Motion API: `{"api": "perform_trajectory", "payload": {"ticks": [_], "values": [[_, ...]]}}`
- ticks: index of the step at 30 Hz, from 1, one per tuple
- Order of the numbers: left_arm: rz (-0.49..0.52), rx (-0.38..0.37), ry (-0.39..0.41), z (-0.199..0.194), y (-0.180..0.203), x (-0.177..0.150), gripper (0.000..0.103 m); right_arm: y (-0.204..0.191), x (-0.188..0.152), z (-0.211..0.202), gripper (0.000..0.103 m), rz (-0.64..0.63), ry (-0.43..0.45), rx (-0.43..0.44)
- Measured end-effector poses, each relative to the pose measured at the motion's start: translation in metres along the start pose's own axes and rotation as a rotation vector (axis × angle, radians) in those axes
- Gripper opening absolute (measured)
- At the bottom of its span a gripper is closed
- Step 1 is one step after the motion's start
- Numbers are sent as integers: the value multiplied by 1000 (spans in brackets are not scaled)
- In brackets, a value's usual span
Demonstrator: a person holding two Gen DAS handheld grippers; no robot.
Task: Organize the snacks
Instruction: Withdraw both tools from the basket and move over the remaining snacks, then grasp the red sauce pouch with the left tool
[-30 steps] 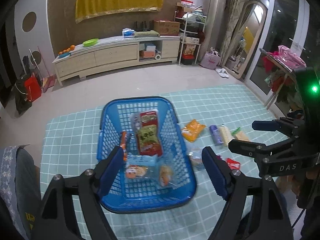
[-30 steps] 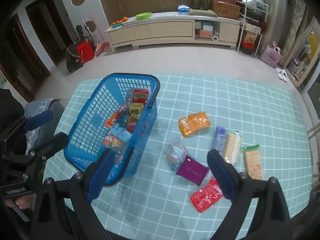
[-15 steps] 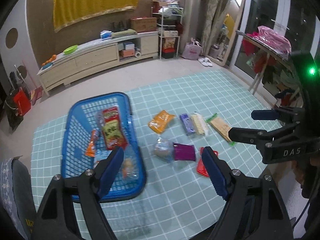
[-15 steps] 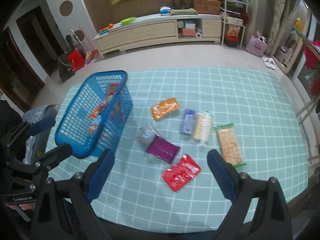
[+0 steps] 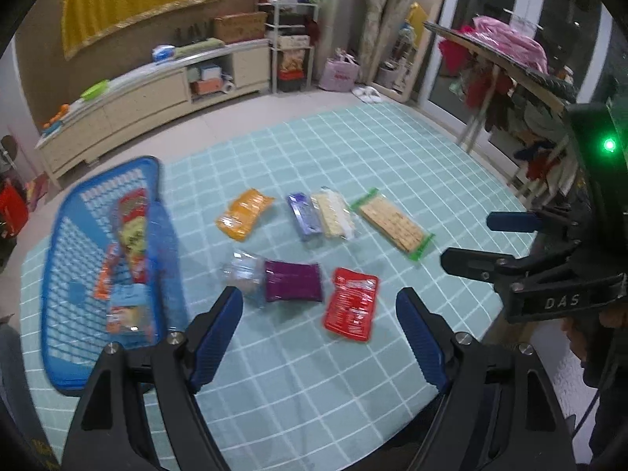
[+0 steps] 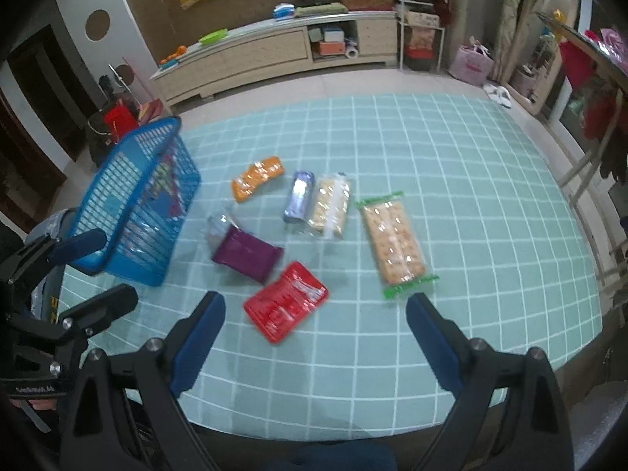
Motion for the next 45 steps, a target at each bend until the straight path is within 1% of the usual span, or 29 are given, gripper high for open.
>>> {"api": "perform_trajectory", "payload": {"ticks": [4,7,10,15,21,23,25,29,32,34,37,45], "values": [[56,-25,-23,19,24,-11,79,15,-15,9,96,13,0,-21],[92,-31,-40,31,36,-21,79,27,-25,17,95,22,-24,-47],[103,-49,-72,44,42,-33,79,38,-38,22,96,50,-28,-43],[133,-73,-105,65,52,-41,79,49,-52,33,96,53,-38,-66],[181,-97,-157,96,59,-43,79,57,-59,51,96,47,-53,-98],[196,-91,-178,107,59,-43,79,61,-61,55,96,45,-57,-112],[213,-95,-187,116,59,-44,79,65,-63,57,96,45,-56,-127],[243,-91,-196,132,62,-39,79,72,-67,63,96,62,-60,-130],[264,-107,-210,140,67,-35,79,78,-66,65,96,88,-67,-112],[284,-124,-219,144,73,-34,79,82,-65,65,95,105,-61,-116],[308,-108,-221,153,79,-33,79,86,-66,67,96,124,-65,-113],[315,-122,-249,163,94,-30,79,94,-69,67,96,152,-62,-126]]}}
Point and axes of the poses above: each gripper's, at about its wrist camera, not at the fingertips, and z roughly the way its jaws point, y to its right, x to its top, the point moved 5 cm from there along z, roughly the way its jaws point, and after that the axes turned 12 degrees about x, right-handed, at the moved point
